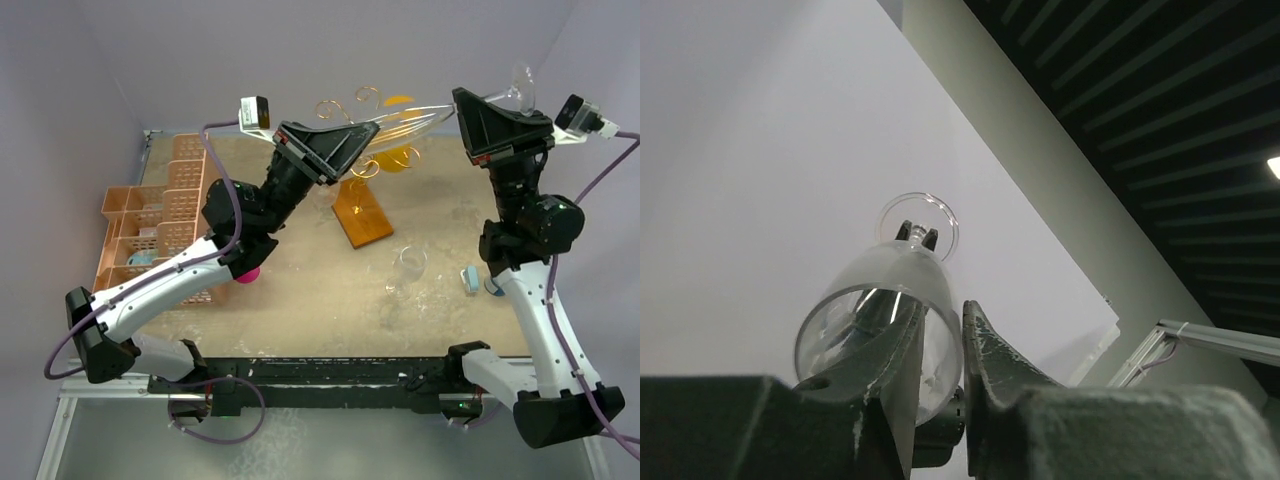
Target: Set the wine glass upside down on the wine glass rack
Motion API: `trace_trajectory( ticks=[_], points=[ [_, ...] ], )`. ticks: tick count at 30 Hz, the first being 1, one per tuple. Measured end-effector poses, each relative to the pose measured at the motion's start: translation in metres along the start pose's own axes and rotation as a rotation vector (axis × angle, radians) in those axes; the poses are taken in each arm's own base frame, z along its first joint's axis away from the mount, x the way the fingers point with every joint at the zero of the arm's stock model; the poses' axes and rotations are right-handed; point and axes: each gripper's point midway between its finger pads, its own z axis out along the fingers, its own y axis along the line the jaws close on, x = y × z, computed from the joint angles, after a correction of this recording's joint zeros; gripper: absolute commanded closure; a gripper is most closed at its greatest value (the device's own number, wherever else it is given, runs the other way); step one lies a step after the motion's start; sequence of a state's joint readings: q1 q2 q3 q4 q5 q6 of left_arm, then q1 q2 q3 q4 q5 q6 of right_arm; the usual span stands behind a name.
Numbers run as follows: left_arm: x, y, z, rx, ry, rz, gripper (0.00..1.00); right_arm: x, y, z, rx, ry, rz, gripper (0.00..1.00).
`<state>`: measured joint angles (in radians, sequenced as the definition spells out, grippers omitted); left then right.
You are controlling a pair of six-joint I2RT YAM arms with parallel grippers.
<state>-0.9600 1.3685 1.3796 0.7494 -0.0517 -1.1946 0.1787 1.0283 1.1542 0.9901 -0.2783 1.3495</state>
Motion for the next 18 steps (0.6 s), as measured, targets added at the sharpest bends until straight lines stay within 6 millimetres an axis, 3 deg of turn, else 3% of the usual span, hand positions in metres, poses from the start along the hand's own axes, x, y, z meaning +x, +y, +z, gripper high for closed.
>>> trace_trajectory(
  ticks=[7,12,18],
  points=[
    [0.005,0.01,-0.015,-0.129,0.059,0.016,0.57,-0.014,0.021,-0.007,-0.004,-0.057,-0.148,1.0],
    [-0.002,0.02,-0.042,-0.294,0.094,0.076,0.54,-0.037,0.029,-0.017,0.081,-0.13,-0.37,1.0],
    [-0.008,0.011,-0.069,-0.336,0.124,0.129,0.54,-0.059,0.04,-0.038,0.198,-0.154,-0.666,1.0]
  ],
)
